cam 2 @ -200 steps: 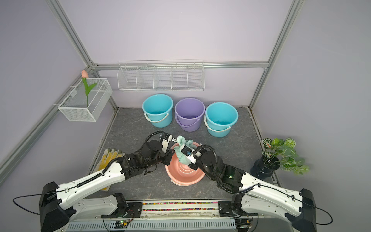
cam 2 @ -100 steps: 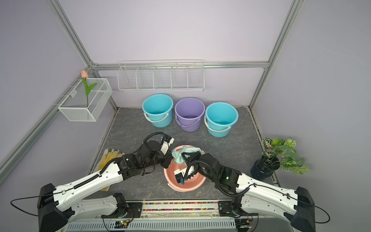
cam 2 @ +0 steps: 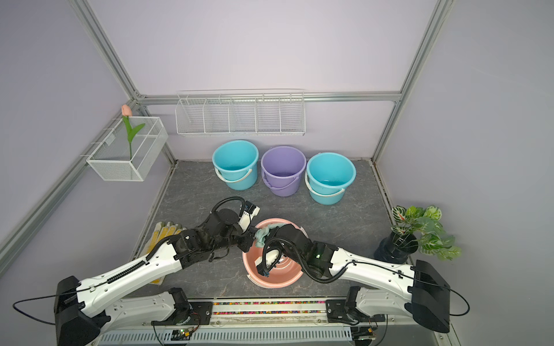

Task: Wipe the inside of the bucket with a cloth
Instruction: Wipe the dirt from the inside of the bucket.

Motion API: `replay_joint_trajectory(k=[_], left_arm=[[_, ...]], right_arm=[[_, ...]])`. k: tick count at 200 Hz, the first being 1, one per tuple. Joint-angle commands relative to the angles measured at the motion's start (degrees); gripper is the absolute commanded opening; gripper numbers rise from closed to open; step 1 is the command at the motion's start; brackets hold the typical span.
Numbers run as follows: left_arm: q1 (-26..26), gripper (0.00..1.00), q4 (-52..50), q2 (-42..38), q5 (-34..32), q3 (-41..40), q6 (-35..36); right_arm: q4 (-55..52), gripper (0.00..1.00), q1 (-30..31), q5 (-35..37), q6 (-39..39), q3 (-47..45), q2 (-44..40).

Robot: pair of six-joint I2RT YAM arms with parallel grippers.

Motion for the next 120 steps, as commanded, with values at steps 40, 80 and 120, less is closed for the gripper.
replay_joint_trajectory(k=[40, 80, 120], left_arm=[[-0.88, 0.0, -0.47, -1.45, 5.88, 1.37, 2.41], [-0.92, 0.0, -0.32, -2.06, 5.93, 0.94, 2.4], [-0.84, 0.0, 0.37, -2.6, 6.1, 0.31, 2.45]], right_arm=[[-0.52, 0.07, -3.4, -3.7, -0.52, 3.08, 9.61], [-0.07, 0.07, -4.98, -6.2, 1.81, 3.31, 15.72], [0.52, 0.07, -5.55, -7.91, 5.3, 2.99, 20.5]])
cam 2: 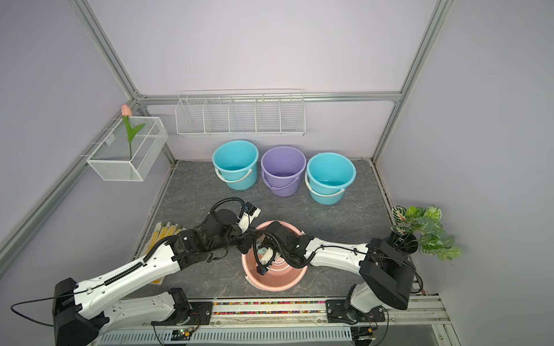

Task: Wipe the inside of the bucket with a cloth
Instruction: Wipe the dirt from the inside of the bucket.

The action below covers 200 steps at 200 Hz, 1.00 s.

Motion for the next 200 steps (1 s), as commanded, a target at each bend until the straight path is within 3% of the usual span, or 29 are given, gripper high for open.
replay_joint_trajectory(k=[1, 39, 76, 151, 200], left_arm=[[-0.71, 0.0, 0.6, -1.64, 3.67, 0.31, 0.52], [-0.73, 0.0, 1.01, -2.03, 3.81, 0.13, 0.67], [-0.71, 0.0, 1.26, -1.42, 3.5, 0.23, 0.6], [-0.75, 0.0, 0.77, 0.4, 2.57, 1.05, 0.86], [-0.72, 0.0, 0.49, 1.0, 2.31, 1.45, 0.98]], right_arm=[[1.25, 0.07, -0.92, -2.52, 3.12, 0.99, 2.54], [-3.83, 0.07, -1.92, -5.09, 7.17, 2.36, 3.92], [-4.14, 0.07, -2.17, -4.9, 7.63, 2.09, 0.15], [-5.57, 0.07, -1.06, -5.77, -1.36, 0.78, -15.4], [-10.74, 0.07, 1.43, -2.54, -7.29, 5.0, -19.45]])
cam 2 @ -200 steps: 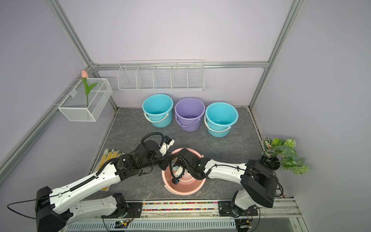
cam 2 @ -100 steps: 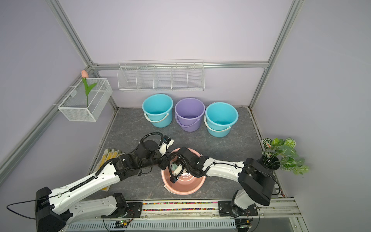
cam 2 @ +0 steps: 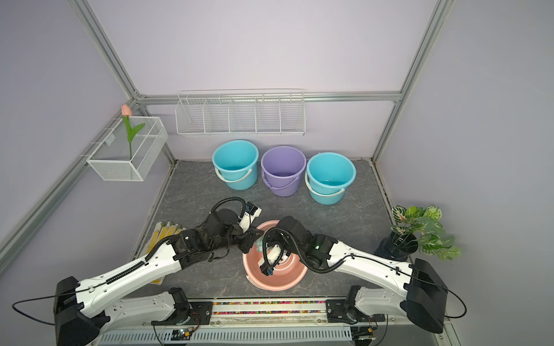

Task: Wipe the inside of the bucket with a cloth
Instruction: Wipe the dirt from the inside of the bucket.

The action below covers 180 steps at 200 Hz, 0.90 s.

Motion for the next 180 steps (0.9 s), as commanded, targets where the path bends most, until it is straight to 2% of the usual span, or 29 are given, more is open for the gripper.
replay_joint_trajectory(k=[1, 28, 53, 118, 149, 180], left_arm=[[-0.6, 0.0, -0.45, 0.24, 2.31, 1.47, 0.76], [-0.57, 0.0, -0.75, 0.04, 2.0, 1.45, 0.75], [-0.62, 0.0, -1.43, -0.5, 1.14, 1.38, 0.55], [-0.55, 0.0, -1.26, -2.9, -2.74, 0.15, -0.36], [-0.55, 0.0, -1.25, -3.59, -6.09, -0.29, -1.45], [-0.63, 0.0, -0.75, -4.4, -8.2, -0.62, -2.67]], right_arm=[[-1.35, 0.07, 0.86, 2.72, -5.04, 3.19, -1.65], [-2.95, 0.07, 1.15, 8.41, -6.08, 6.02, -2.39], [-9.37, 0.07, 1.14, 12.92, -5.57, 8.48, -3.48], [-31.44, 0.07, 2.86, 20.97, 4.45, 10.34, -8.09], [-41.01, 0.07, 5.0, 20.3, 12.05, 9.97, -10.44], [-46.98, 0.07, 7.89, 14.84, 20.38, 8.66, -11.98]])
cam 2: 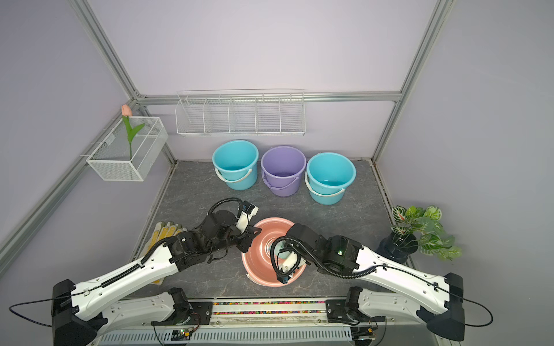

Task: Wipe the inside of the bucket with a cloth
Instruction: Wipe the dirt from the inside of the bucket.

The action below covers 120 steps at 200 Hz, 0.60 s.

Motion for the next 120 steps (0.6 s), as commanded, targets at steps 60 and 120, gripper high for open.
replay_joint_trajectory(k=[60, 120], left_arm=[[0.08, 0.0, 0.77, -1.21, -2.22, -0.27, -2.45], [0.06, 0.0, 0.88, -0.01, -1.31, 0.5, -2.41]], right_arm=[[-4.14, 0.07, 5.84, -19.2, 23.89, -4.22, 1.35], [17.06, 0.07, 7.27, -25.63, 31.53, -7.64, 7.78]])
